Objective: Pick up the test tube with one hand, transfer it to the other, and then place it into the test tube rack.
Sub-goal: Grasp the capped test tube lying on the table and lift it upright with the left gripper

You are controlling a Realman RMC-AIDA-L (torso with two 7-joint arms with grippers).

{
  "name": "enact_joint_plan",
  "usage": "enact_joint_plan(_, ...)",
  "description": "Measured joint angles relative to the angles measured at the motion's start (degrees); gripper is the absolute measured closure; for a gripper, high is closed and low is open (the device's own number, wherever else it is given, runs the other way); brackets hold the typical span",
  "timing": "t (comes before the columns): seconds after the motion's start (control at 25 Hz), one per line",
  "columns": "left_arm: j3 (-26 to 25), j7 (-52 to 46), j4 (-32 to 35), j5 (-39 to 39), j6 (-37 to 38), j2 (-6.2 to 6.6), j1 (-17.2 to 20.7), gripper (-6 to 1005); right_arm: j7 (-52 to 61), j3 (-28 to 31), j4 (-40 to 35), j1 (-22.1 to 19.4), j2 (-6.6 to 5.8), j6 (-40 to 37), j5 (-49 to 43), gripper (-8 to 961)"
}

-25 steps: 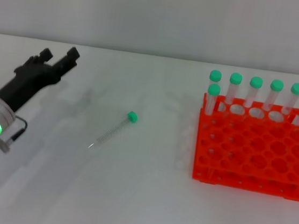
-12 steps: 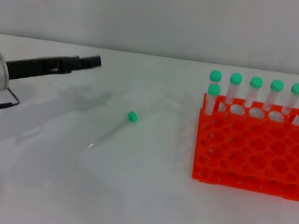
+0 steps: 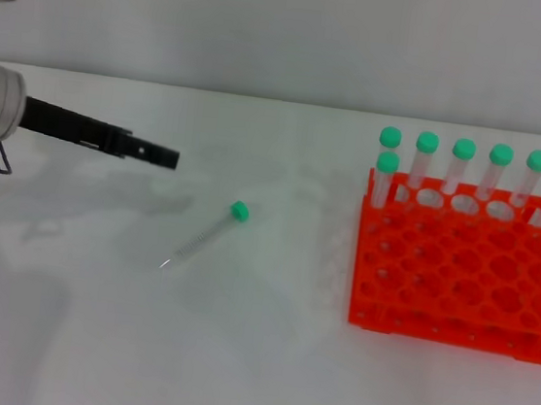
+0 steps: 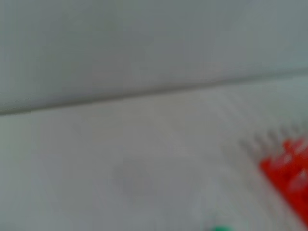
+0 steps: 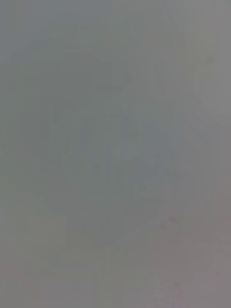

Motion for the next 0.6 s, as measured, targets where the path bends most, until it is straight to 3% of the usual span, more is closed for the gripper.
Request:
enact_joint_plan(0.24,5.43,-3.2,-0.24,4.78,-0.4,-1.51,-4.22,124,0.02,0.0,0.0,0.23,0.03,0.0,0.0,112)
enact_joint_plan(0.6,7.85,-5.18,-0.86,10.01,-5.57,-5.57,-7.63,124,0.03,0.0,0.77,0.49,0.05,-0.02,0.0,112)
